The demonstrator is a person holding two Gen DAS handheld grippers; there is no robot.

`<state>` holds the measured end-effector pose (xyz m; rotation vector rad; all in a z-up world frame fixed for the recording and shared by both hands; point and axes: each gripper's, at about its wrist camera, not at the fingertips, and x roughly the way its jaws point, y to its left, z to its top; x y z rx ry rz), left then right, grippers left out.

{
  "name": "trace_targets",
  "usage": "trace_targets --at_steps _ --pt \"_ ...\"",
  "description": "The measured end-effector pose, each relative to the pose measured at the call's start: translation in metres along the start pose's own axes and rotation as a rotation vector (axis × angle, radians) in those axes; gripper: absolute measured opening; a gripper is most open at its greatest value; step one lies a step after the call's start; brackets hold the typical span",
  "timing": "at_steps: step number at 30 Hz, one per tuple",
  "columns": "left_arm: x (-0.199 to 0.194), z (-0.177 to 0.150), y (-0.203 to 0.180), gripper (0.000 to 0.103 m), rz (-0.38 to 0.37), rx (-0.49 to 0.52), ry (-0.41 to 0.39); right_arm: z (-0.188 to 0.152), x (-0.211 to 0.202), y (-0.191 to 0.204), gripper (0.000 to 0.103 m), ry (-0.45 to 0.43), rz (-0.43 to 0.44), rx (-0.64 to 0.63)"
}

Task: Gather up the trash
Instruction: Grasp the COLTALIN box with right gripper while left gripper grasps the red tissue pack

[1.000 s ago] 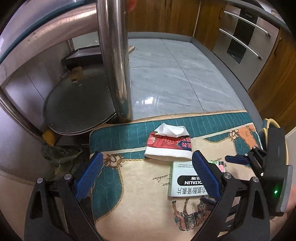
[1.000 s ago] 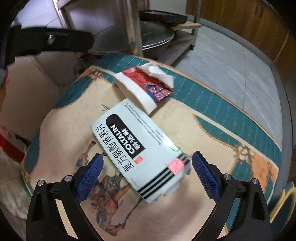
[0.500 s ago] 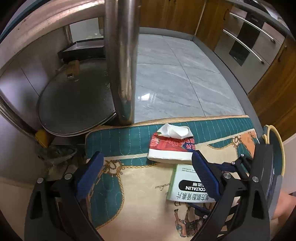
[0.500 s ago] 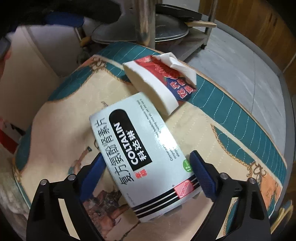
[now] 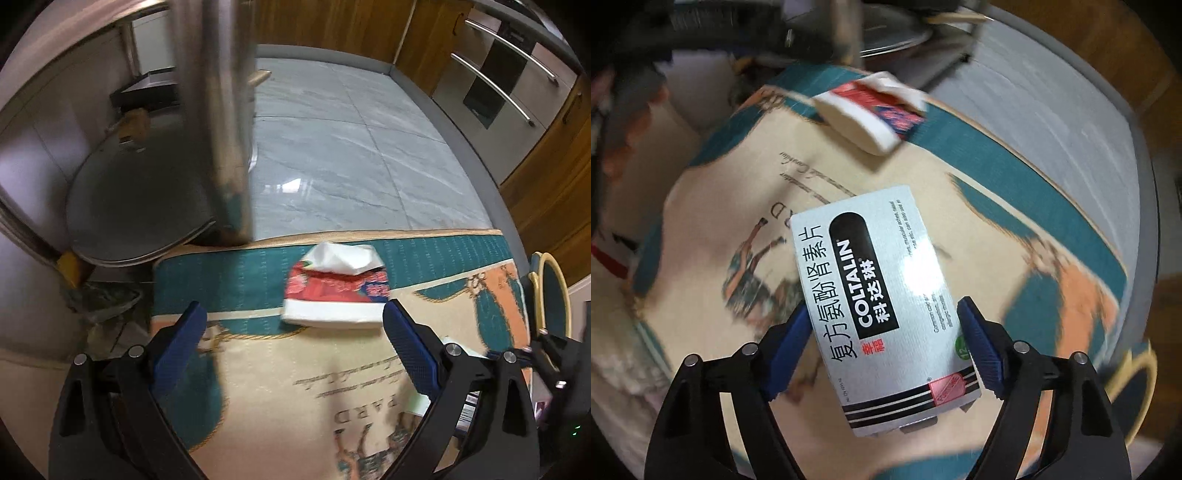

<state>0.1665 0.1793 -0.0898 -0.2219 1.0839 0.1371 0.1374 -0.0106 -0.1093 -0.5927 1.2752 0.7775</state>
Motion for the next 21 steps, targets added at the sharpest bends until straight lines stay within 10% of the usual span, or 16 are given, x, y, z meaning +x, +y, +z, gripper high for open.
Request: trace_targets --at_steps 21 --pt "0.094 -0.001 -0.056 0.093 0.106 0.172 0.113 -0.054 -0.053 -0.091 0.078 -0.171 -0.029 0.373"
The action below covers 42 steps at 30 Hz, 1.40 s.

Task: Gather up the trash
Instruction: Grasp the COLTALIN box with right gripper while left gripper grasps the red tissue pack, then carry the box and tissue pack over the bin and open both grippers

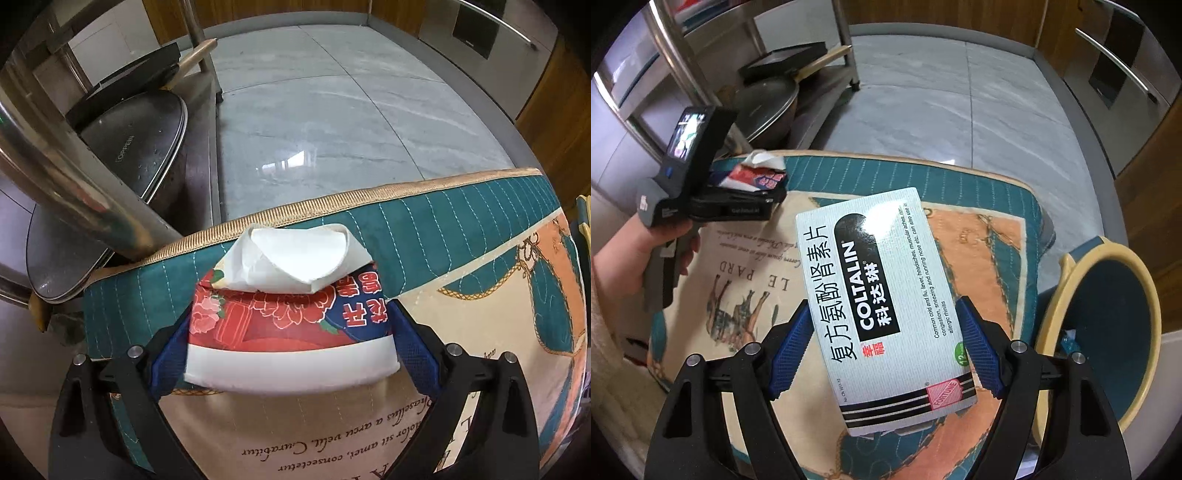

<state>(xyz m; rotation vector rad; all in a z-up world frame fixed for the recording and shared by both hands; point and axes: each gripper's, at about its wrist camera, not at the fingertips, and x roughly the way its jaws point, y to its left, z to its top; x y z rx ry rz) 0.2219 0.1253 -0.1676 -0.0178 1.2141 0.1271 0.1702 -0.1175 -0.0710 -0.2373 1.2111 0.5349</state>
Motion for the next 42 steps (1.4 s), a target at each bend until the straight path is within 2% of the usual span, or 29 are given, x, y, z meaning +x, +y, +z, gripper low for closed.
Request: trace_targets --at_steps 8,12,17,25,32,42 --pt "-0.020 -0.011 -0.019 0.090 0.002 0.035 -0.008 -0.007 -0.012 -0.004 0.078 -0.021 -0.017 -0.029" --pt "-0.039 -0.014 -0.028 0.090 -0.008 0.019 -0.030 -0.010 -0.023 -0.006 0.078 -0.049 -0.027 -0.011" --pt "-0.084 -0.027 -0.051 0.090 -0.050 0.016 -0.086 -0.023 -0.041 -0.014 0.078 -0.083 -0.046 0.002" --pt "-0.138 -0.055 -0.096 0.090 -0.101 0.075 -0.154 -0.049 -0.076 -0.059 0.078 -0.123 -0.093 0.105" --pt "-0.152 -0.067 -0.137 0.090 -0.168 0.108 -0.158 -0.073 -0.090 -0.095 0.078 -0.122 -0.122 0.188" --pt "-0.155 -0.066 -0.212 0.090 -0.225 0.242 -0.181 -0.097 -0.097 -0.140 0.078 -0.131 -0.180 0.268"
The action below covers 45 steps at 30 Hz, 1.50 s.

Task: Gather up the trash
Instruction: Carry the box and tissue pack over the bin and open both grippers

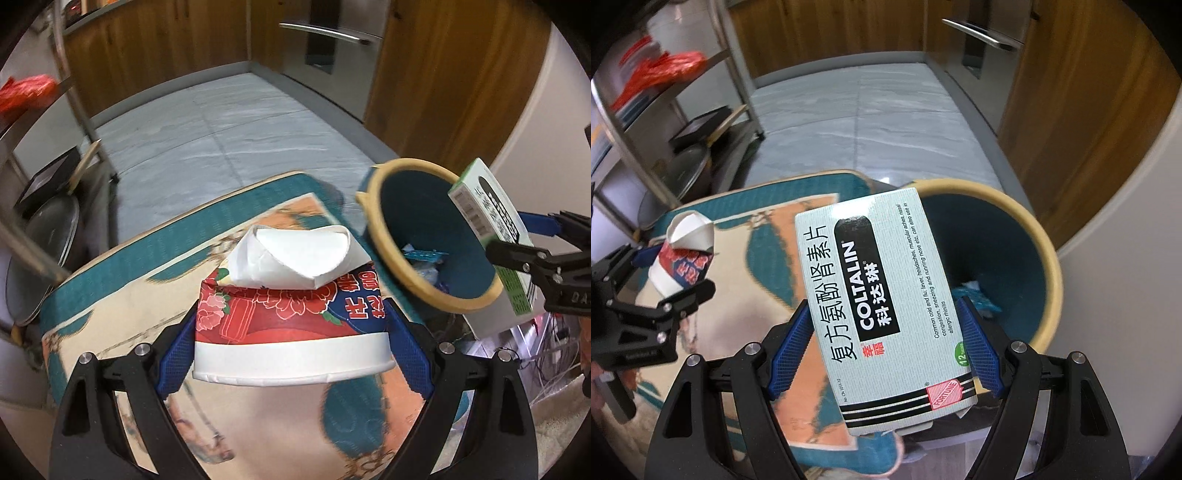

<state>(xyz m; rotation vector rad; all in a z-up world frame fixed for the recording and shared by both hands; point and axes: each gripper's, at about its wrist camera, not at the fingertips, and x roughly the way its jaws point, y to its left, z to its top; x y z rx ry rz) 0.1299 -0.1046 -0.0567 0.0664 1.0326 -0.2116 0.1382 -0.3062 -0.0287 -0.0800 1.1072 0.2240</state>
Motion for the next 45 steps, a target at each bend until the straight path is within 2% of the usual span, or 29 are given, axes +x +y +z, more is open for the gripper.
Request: trace_targets --at_steps 6,12,20,27,38,40,45 --pt "0.010 0.009 -0.030 0.090 -0.025 0.070 -0.015 -0.003 0.005 -0.036 0.078 -0.008 -0.033 0.071" --pt "0.020 0.014 -0.061 0.090 -0.042 0.135 -0.023 -0.003 0.008 -0.054 0.078 -0.014 -0.054 0.111" --pt "0.029 0.023 -0.087 0.090 -0.080 0.179 -0.056 -0.009 0.016 -0.084 0.078 -0.011 -0.075 0.183" --pt "0.044 0.034 -0.109 0.091 -0.107 0.232 -0.079 -0.010 0.024 -0.113 0.078 -0.029 -0.064 0.329" --pt "0.085 0.043 -0.129 0.094 -0.123 0.259 -0.050 -0.005 0.037 -0.118 0.078 -0.021 -0.052 0.365" --pt "0.088 0.043 -0.130 0.097 -0.122 0.259 -0.050 -0.004 0.035 -0.119 0.078 -0.032 -0.045 0.366" --pt "0.089 0.038 -0.130 0.097 -0.108 0.276 -0.051 -0.005 0.035 -0.122 0.079 -0.031 -0.038 0.382"
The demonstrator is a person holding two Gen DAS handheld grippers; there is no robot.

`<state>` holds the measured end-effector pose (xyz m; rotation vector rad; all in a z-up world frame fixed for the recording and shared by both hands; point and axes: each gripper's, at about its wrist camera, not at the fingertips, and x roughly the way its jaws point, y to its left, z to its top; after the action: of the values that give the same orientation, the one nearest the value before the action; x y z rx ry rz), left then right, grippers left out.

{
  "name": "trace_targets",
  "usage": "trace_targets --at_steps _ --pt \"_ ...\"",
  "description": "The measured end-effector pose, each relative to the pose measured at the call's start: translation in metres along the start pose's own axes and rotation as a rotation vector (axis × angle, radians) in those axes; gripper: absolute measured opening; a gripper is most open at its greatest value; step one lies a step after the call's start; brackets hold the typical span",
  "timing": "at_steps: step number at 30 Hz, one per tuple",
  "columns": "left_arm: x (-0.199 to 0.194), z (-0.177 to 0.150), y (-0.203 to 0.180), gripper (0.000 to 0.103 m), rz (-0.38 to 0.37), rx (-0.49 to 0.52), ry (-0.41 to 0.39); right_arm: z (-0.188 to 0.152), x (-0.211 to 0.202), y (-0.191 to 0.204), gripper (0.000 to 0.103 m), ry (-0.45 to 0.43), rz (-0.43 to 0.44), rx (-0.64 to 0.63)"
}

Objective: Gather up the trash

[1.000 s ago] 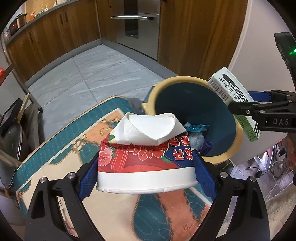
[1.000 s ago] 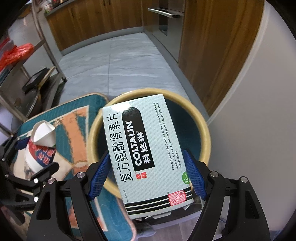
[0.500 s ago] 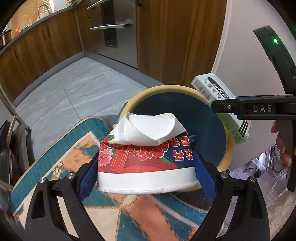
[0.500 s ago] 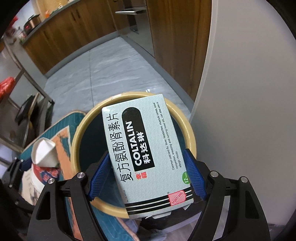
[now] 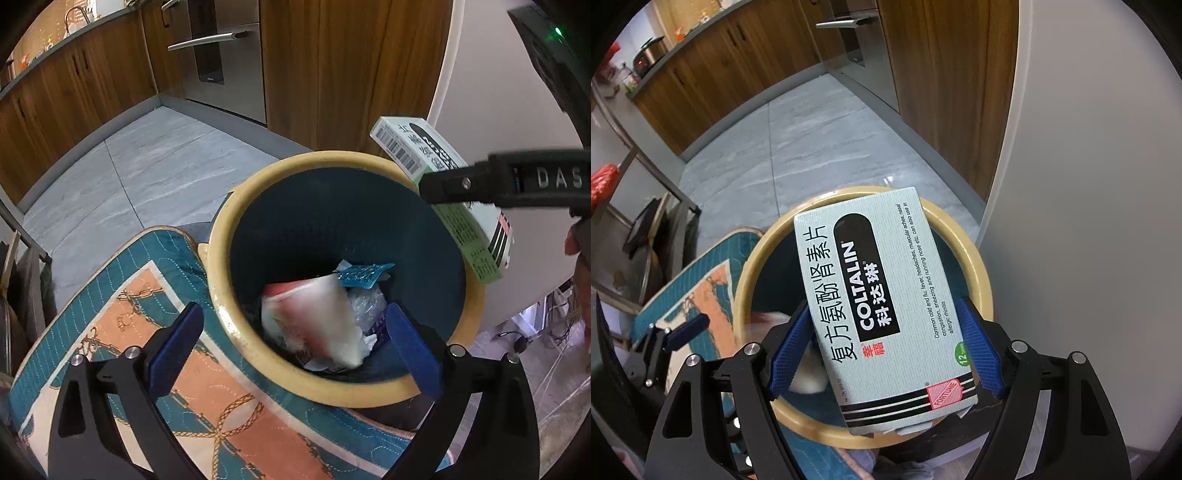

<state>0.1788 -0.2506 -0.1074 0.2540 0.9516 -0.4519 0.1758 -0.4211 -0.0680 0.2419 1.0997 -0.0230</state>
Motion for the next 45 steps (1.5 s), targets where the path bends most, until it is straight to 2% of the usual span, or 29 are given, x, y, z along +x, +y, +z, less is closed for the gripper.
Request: trace_targets --at_steps 11,15,18,23,29,33,37,45 --pt "-0.011 -0.005 0.006 0.097 0.019 -0.002 -0.014 0.009 0.001 0.024 0.079 -0.022 -0.006 -0.042" --pt "-0.018 -0.006 0.010 0.097 0.033 -0.001 -0.013 0.013 -0.004 0.029 0.088 -0.026 -0.011 -0.037" --pt "-0.026 -0.008 0.015 0.097 0.042 -0.003 -0.020 0.013 -0.011 0.036 0.090 -0.049 -0.013 -0.060" --pt "-0.053 -0.013 0.022 0.097 0.064 -0.017 -0.039 0.002 -0.027 0.038 0.091 -0.068 -0.024 -0.074" --pt "-0.100 -0.021 0.024 0.097 0.066 -0.086 -0.100 -0.024 -0.061 0.034 0.092 -0.111 -0.033 -0.059" --pt "-0.132 -0.027 0.020 0.097 0.057 -0.139 -0.143 -0.045 -0.092 0.024 0.093 -0.170 -0.048 -0.053" --pt "-0.163 -0.036 0.018 0.097 0.081 -0.165 -0.213 -0.069 -0.123 0.016 0.095 -0.248 -0.064 -0.030" --pt "-0.205 -0.052 0.018 0.097 0.105 -0.233 -0.374 -0.107 -0.179 0.016 0.098 -0.510 -0.108 -0.037"
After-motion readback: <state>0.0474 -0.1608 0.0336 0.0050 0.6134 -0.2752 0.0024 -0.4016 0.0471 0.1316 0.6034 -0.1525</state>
